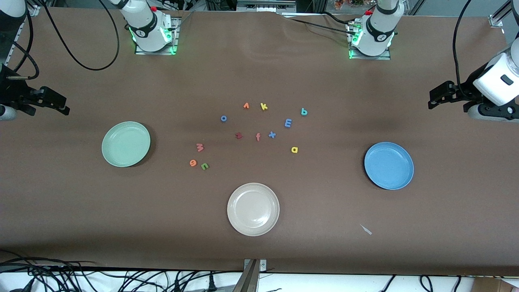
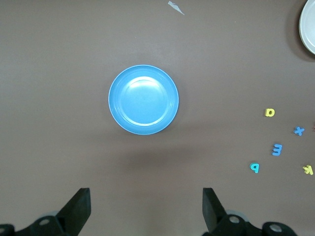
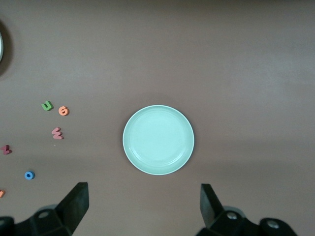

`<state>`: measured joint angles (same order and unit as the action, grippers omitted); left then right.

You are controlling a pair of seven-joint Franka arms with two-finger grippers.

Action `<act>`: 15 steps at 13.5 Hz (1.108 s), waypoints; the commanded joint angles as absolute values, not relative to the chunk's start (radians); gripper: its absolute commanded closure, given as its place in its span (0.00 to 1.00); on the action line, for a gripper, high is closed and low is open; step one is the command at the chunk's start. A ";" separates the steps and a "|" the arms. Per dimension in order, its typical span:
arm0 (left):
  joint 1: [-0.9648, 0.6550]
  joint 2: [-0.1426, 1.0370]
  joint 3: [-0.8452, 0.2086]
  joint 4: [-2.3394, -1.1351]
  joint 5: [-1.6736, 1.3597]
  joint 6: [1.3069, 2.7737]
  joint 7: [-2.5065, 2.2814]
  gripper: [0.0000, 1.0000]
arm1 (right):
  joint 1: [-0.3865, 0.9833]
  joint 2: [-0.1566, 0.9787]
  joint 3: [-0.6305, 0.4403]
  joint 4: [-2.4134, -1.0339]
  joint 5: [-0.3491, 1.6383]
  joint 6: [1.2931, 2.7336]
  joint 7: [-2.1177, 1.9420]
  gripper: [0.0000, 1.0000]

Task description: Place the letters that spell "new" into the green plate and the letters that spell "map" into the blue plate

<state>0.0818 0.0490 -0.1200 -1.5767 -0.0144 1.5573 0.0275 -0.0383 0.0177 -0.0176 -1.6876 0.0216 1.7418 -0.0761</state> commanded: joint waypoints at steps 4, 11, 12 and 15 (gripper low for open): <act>0.089 0.044 -0.126 -1.582 -0.017 1.557 0.051 0.00 | -0.051 0.018 -0.003 -1.671 0.006 1.729 -0.055 0.00; 0.089 0.044 -0.126 -1.583 -0.017 1.557 0.051 0.00 | -0.051 0.017 0.008 -1.672 0.009 1.727 -0.049 0.00; 0.089 0.044 -0.126 -1.583 -0.017 1.557 0.051 0.00 | -0.051 0.017 0.012 -1.672 0.009 1.727 -0.048 0.00; 0.089 0.044 -0.126 -1.583 -0.017 1.557 0.051 0.00 | -0.051 0.017 0.012 -1.672 0.009 1.727 -0.048 0.00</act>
